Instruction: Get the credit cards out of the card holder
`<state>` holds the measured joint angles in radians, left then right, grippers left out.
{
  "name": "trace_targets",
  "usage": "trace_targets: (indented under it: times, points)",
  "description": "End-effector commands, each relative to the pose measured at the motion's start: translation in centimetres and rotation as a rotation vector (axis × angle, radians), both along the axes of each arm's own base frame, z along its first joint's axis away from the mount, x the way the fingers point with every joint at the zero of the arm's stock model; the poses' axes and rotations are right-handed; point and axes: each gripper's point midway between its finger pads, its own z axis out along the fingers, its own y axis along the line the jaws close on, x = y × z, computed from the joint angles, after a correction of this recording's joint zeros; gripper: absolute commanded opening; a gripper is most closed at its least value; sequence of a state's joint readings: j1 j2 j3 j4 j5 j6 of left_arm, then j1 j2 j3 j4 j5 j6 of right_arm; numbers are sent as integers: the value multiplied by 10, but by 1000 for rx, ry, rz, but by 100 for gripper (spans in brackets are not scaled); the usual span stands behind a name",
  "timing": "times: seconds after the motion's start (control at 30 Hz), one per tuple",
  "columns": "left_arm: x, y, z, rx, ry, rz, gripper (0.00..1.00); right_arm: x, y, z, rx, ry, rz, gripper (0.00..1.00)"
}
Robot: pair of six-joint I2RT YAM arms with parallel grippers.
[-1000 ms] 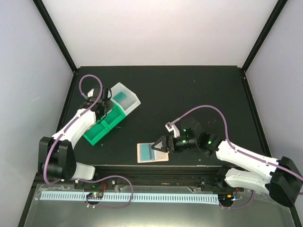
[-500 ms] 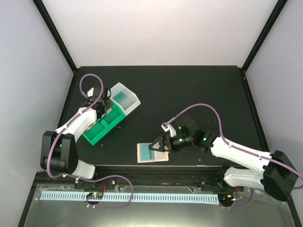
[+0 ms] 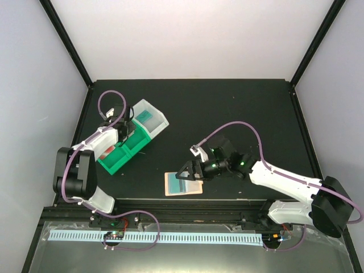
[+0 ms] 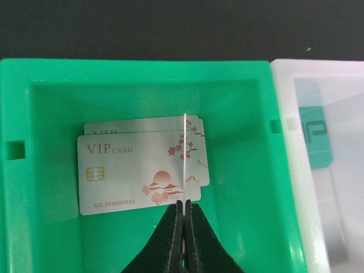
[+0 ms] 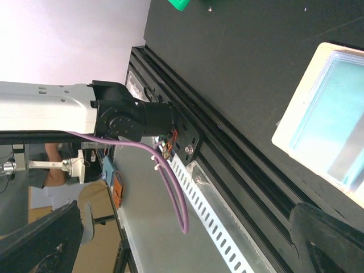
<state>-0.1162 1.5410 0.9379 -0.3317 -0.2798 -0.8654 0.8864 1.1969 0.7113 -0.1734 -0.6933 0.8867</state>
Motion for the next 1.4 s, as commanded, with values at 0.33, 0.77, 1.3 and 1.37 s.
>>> trace_targets:
  times: [0.33, 0.77, 1.3, 1.37]
  points:
    - [8, 10, -10, 40, 18, 8, 20, 2, -2, 8, -1, -12, 3, 100]
    - [1, 14, 9, 69, 10, -2, 21, 2, -10, 7, -3, -24, -26, 100]
    - [-31, 9, 55, 81, -56, -79, 58, 8, -36, 9, -53, -157, -114, 100]
    - [-38, 8, 57, 87, -64, -99, 67, 10, -42, 10, -63, -173, -142, 100]
